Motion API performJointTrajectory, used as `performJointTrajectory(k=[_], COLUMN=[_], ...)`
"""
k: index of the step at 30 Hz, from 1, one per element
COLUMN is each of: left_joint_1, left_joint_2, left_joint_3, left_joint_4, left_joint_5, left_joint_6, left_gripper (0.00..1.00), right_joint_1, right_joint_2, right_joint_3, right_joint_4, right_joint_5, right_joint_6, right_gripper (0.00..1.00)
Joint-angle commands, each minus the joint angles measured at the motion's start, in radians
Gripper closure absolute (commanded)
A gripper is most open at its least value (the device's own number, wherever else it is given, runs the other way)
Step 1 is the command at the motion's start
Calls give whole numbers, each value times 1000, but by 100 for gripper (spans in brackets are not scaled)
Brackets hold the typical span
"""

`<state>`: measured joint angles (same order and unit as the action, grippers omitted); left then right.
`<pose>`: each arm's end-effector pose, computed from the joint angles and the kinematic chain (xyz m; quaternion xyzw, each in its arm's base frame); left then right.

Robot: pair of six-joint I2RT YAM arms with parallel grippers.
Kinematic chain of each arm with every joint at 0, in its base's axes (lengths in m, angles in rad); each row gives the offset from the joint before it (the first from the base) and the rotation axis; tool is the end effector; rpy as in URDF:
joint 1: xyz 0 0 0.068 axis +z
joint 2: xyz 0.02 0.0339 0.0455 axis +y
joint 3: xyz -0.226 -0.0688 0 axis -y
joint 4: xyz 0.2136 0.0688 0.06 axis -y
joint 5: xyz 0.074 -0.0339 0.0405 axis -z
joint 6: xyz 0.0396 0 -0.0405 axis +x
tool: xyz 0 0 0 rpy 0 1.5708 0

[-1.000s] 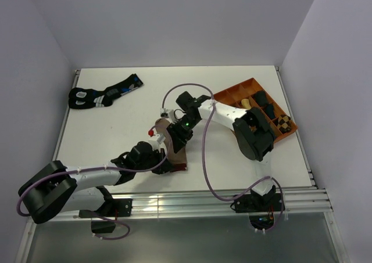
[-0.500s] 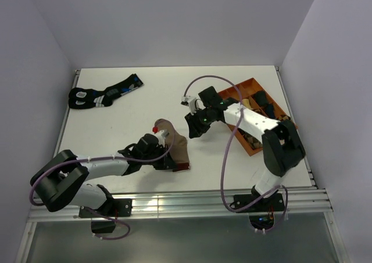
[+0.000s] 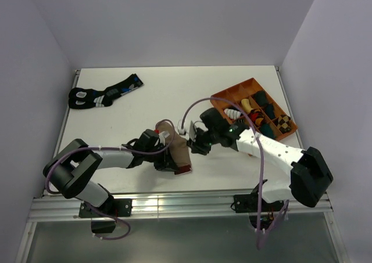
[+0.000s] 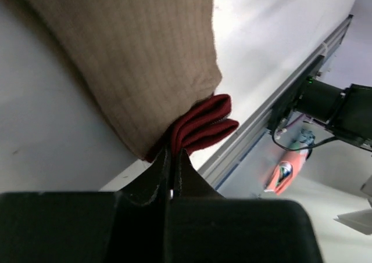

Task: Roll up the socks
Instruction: Roll the sock at the center of the board.

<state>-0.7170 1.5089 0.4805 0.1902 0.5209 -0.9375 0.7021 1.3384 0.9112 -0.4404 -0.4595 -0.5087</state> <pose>0.1681 -0.1727 0.1065 -0.0076 0.9068 -0.4175 0.0573 0.1857 0.1800 0.2160 -0.5847 0.7071 0.2452 0.3131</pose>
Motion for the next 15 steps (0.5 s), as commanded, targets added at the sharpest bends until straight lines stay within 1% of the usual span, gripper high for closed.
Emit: performJointTrajectory(k=[1, 6, 15], left_joint_1=[8, 31, 42], left_joint_2=[23, 53, 117], left_joint_3=[64, 73, 78], left_joint_4=[-29, -20, 17], left_joint_5=[88, 137, 174], left_joint_6=[-23, -43, -73], left_gripper=[100, 100, 100], right_joint_1=[121, 206, 316], right_joint_2=[-73, -105, -105], right_joint_3=[-81, -156, -222], right_joint_4=[71, 83, 114], right_joint_5=[50, 54, 85], right_joint_6=[-154, -257, -313], right_gripper=[60, 60, 59])
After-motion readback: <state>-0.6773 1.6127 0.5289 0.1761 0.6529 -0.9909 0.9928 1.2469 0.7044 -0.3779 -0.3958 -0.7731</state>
